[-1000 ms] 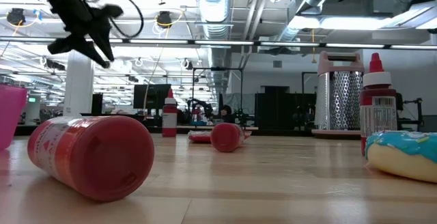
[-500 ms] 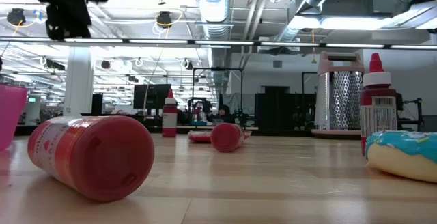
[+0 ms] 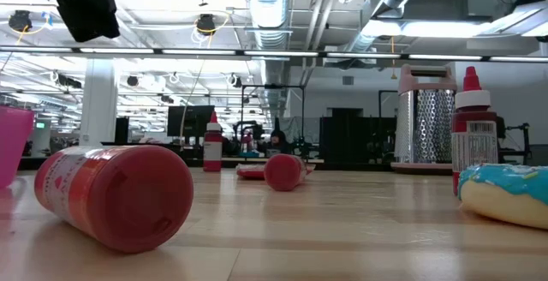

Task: Pick & Place Food Item
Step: Put the blue donut into the black bin

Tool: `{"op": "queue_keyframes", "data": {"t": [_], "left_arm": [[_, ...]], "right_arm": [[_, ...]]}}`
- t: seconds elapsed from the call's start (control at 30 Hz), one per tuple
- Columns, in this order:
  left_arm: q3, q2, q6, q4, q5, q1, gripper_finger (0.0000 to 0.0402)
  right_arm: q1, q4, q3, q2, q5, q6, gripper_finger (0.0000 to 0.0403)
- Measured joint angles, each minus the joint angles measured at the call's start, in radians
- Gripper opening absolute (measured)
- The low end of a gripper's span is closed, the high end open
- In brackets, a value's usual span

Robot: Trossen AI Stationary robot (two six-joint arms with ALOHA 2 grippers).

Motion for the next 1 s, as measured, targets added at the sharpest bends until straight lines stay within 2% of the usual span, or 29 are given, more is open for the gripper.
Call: {"op": "queue_keyframes", "data": {"t": [0.07,0.13,0.37,0.57,0.67,0.73,0.83,1.0], "left_arm": [[0.0,0.005,0.0,0.004,0.0,-0.008,0.0177],[0.0,0.005,0.0,0.003,0.0,-0.012,0.0182],[0.0,0.005,-0.028,0.004,0.0,-0.022,0.0188],[0.0,0.005,-0.034,0.009,-0.003,-0.061,0.0187],[0.0,0.005,-0.054,0.009,-0.018,-0.073,0.0187],[0.0,0.005,-0.055,0.009,-0.019,-0.076,0.0186],[0.0,0.005,-0.058,0.009,-0.045,-0.076,0.0186],[0.0,0.004,-0.101,0.008,-0.087,-0.076,0.0186]], "right_arm": [[0.0,0.005,0.0,0.05,-0.134,-0.052,0.0196],[-0.002,0.016,0.0,0.1,-0.219,-0.075,0.0192],[-0.009,0.113,0.018,0.226,-0.34,-0.094,0.0183],[0.085,0.091,0.177,0.405,-0.406,-0.267,0.0176],[0.113,-0.028,0.298,0.492,-0.397,-0.375,0.0175],[0.126,-0.146,0.376,0.541,-0.355,-0.441,0.0175],[0.139,-0.256,0.453,0.596,-0.206,-0.515,0.0175],[0.153,-0.28,0.46,0.63,0.018,-0.557,0.0175]]}}
